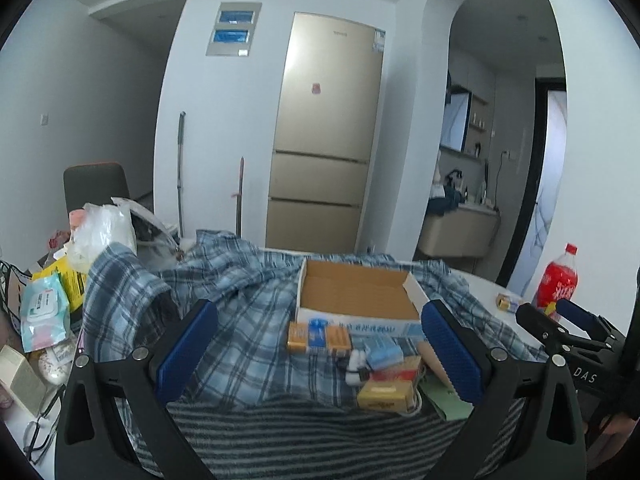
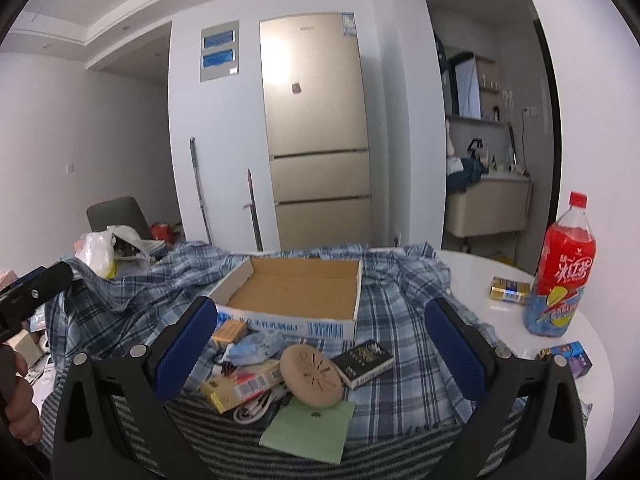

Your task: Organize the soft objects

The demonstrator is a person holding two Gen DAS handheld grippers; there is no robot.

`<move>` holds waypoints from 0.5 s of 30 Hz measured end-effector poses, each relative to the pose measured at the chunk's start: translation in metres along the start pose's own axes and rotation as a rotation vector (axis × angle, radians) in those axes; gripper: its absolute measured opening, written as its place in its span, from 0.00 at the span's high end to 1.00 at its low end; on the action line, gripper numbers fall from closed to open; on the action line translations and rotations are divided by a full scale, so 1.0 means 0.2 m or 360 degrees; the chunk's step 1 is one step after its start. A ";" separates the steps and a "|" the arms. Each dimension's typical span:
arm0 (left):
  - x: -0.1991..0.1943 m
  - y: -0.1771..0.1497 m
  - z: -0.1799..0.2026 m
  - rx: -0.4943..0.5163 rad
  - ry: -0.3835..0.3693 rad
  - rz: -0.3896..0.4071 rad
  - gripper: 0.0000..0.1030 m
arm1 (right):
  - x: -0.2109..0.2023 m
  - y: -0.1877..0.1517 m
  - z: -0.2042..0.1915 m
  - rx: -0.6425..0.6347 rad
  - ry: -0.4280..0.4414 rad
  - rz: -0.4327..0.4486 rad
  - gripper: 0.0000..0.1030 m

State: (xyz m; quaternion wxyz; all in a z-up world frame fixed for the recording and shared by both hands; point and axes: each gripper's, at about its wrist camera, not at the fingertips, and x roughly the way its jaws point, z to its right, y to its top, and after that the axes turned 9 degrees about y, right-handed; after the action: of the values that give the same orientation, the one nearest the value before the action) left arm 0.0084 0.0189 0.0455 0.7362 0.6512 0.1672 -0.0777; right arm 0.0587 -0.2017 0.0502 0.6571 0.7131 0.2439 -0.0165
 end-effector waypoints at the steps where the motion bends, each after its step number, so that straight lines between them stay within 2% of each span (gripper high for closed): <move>1: 0.00 -0.01 0.00 -0.0007 0.0001 0.0003 0.00 | 0.00 0.00 0.01 0.0012 -0.0005 -0.0017 0.00; 8: 0.02 -0.03 0.08 0.0091 0.0028 -0.0031 0.00 | -0.01 -0.03 0.01 -0.0005 -0.0087 -0.0065 0.00; 15: 0.08 -0.04 0.15 0.0156 0.0020 -0.0110 0.00 | 0.00 -0.02 0.04 0.0013 -0.0076 -0.0118 0.00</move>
State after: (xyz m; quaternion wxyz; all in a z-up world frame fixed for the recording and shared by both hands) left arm 0.0249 -0.0099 0.0350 0.6994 0.6807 0.1901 -0.1069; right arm 0.0593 -0.2084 0.0454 0.6586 0.7057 0.2544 -0.0589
